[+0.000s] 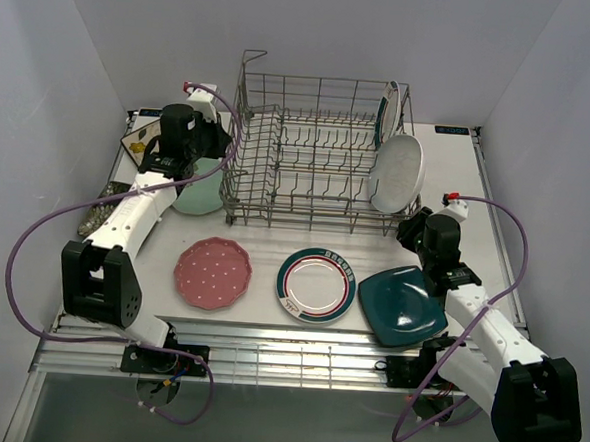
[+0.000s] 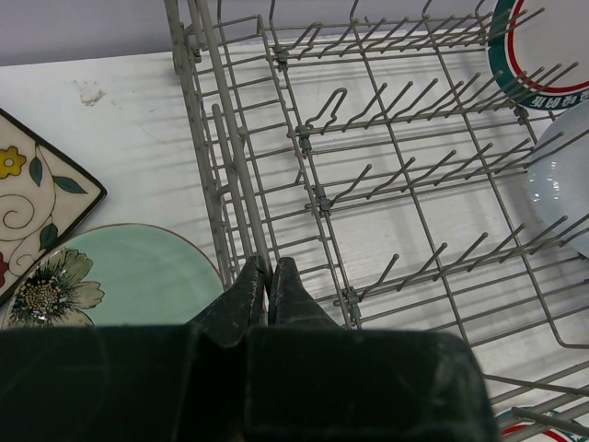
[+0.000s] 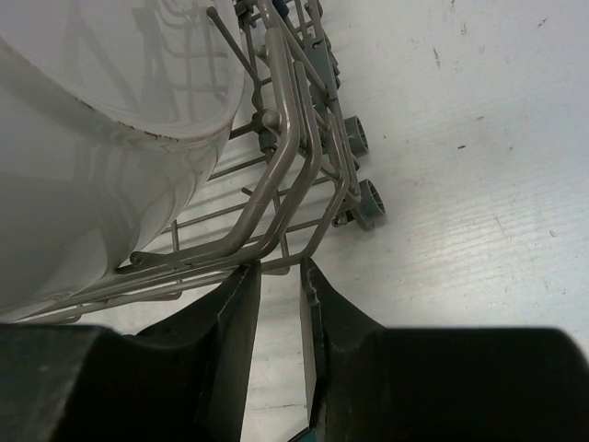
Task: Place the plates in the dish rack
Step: Move the dish rack to the center of the board.
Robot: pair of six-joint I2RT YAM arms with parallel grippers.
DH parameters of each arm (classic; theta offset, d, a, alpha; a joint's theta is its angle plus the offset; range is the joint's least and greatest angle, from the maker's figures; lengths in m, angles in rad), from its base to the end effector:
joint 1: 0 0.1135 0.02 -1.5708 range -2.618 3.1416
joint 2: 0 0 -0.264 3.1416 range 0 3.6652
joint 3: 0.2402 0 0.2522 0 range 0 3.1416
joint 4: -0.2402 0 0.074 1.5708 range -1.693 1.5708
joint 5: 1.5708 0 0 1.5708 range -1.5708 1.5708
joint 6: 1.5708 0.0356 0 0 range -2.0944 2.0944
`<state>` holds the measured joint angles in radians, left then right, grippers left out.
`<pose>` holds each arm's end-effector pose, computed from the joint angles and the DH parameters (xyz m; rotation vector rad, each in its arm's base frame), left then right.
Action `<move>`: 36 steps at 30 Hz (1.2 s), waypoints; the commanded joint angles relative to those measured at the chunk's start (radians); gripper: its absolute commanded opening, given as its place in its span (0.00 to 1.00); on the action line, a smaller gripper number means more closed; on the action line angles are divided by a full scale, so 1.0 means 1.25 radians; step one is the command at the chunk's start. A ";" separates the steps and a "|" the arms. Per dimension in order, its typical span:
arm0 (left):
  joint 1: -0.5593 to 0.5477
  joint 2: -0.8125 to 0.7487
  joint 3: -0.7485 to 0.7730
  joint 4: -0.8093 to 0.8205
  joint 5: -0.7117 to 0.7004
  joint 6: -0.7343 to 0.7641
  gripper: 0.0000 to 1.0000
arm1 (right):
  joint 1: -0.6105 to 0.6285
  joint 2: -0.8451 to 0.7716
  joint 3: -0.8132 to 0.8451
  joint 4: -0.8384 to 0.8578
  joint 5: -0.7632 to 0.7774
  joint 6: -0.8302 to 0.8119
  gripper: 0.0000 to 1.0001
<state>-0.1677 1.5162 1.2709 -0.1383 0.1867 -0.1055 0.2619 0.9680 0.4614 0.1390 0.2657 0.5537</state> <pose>0.3527 -0.0664 0.3350 0.1848 1.9561 -0.3621 0.2098 0.0466 0.2256 0.4552 1.8813 0.2883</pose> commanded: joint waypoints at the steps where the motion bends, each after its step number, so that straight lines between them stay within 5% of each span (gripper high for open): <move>1: 0.006 0.023 0.034 -0.008 0.006 0.038 0.00 | -0.003 0.016 0.015 0.078 0.021 -0.002 0.30; 22: 0.006 0.066 0.082 -0.008 -0.011 0.025 0.00 | -0.040 0.134 0.156 0.034 0.028 -0.047 0.29; 25: 0.006 0.040 0.061 0.007 -0.003 0.024 0.22 | -0.040 0.112 0.146 0.034 0.017 -0.049 0.31; 31: 0.006 -0.035 0.012 0.027 0.008 0.029 0.39 | -0.040 0.041 0.135 -0.006 -0.009 -0.054 0.46; 36: 0.007 -0.085 -0.028 0.050 -0.005 0.032 0.79 | -0.040 -0.024 0.124 -0.062 -0.010 -0.059 0.50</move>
<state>-0.1654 1.4902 1.2526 -0.1169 0.1768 -0.0715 0.2031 0.9833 0.5945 0.0254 0.2958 0.4820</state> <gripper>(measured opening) 0.755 0.493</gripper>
